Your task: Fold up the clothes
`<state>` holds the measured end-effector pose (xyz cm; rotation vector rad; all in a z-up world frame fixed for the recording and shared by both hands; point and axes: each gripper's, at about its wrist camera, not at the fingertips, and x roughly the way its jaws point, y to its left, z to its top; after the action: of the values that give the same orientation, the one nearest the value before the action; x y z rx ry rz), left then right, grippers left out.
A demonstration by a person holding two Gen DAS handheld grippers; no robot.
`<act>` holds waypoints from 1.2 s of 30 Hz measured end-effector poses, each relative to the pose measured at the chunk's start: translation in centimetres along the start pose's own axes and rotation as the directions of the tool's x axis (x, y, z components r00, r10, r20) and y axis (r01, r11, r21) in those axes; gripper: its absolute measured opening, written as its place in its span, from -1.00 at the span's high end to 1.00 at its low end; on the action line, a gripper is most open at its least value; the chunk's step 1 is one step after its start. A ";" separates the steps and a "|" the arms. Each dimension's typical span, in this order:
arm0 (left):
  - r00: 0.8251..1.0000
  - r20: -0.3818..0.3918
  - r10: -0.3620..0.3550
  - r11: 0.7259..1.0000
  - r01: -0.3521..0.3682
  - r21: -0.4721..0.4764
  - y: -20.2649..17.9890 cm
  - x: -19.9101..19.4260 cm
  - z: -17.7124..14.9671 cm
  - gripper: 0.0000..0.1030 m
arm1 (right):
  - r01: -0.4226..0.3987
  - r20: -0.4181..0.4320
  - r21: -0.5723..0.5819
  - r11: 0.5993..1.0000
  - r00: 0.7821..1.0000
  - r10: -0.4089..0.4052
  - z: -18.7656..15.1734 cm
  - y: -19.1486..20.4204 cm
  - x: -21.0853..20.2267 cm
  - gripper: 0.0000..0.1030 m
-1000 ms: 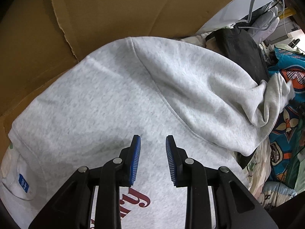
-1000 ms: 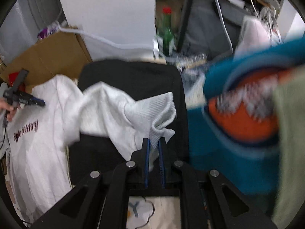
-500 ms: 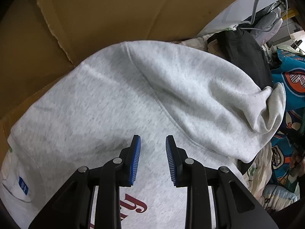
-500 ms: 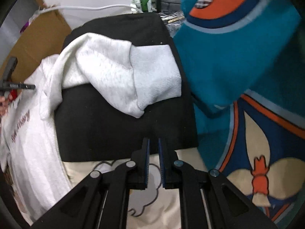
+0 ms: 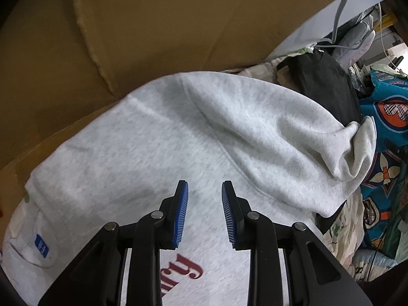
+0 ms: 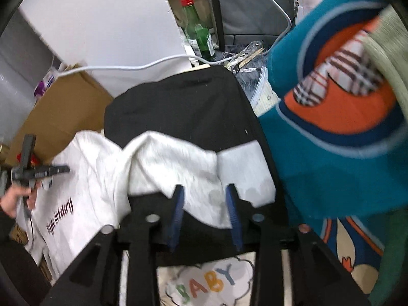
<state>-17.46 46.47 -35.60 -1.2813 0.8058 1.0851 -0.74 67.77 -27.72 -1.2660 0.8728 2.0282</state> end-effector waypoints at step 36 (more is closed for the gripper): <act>0.997 0.077 0.020 0.998 -0.016 -0.054 2.6 -3.0 -3.3 0.47 | 0.433 -0.299 0.128 0.892 0.875 -0.382 5.0 1.0 5.3 0.84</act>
<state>-20.55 42.62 -34.18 -1.2711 0.7359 1.1707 -6.16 71.79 -30.66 -1.4892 0.8117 1.4283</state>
